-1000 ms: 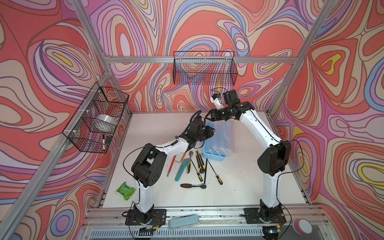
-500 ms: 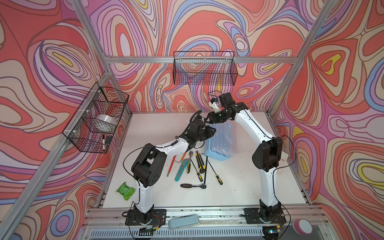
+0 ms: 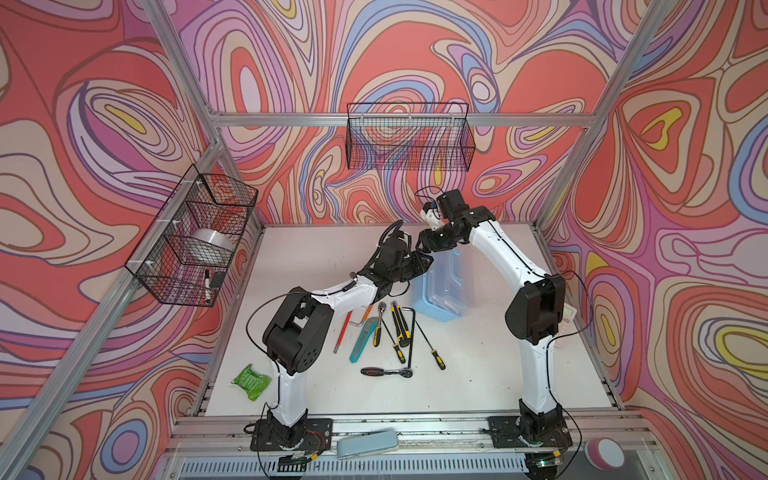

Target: Pack the tool kit

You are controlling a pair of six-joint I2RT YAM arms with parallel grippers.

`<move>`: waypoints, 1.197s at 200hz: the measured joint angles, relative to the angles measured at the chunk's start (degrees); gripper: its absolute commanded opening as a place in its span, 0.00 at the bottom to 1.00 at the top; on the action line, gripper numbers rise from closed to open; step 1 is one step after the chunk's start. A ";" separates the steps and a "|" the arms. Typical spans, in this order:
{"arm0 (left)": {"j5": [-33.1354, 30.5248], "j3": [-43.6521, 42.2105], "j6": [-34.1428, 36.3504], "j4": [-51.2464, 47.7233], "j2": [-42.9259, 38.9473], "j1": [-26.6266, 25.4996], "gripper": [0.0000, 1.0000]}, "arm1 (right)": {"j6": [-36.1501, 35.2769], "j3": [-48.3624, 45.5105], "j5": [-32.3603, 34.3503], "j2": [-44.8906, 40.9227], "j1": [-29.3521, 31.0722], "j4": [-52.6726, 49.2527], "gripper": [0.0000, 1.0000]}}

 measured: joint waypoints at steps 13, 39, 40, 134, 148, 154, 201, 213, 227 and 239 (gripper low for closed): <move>0.09 -0.02 -0.26 0.00 0.00 0.00 0.26 | -0.33 0.02 0.50 -0.15 0.00 -0.15 0.56; 0.04 -0.02 -0.76 0.42 0.02 0.02 0.26 | -0.96 -0.07 1.97 -0.76 -0.02 -0.66 0.56; 0.02 -0.02 -0.76 0.46 0.02 0.02 0.26 | -0.98 -0.13 2.05 -0.83 -0.02 -0.66 0.56; 0.28 -4.00 -0.76 1.73 -0.13 1.44 0.27 | -1.14 -12.11 5.68 -8.94 -1.38 1.84 0.97; 0.28 -5.11 -0.74 1.84 -0.37 1.79 0.31 | -0.92 -16.35 6.29 -11.17 -1.64 3.17 0.98; 0.28 -5.66 -0.74 1.79 -0.48 1.92 0.32 | -0.90 -18.08 6.51 -12.02 -1.86 3.50 0.98; 0.76 -6.71 -0.52 1.20 -0.59 2.10 0.43 | -0.70 -27.30 8.72 -16.35 -4.92 5.07 0.98; 0.90 -6.71 -0.50 1.22 -0.59 2.10 0.45 | -0.70 -28.39 9.18 -16.83 -5.38 5.14 0.98; 1.18 -6.71 -0.52 1.22 -0.59 2.10 0.47 | -0.72 -29.18 9.29 -17.00 -5.49 5.42 0.98; 1.27 -6.71 -0.52 1.25 -0.59 2.10 0.48 | -0.72 -29.59 9.20 -16.98 -5.49 5.66 0.98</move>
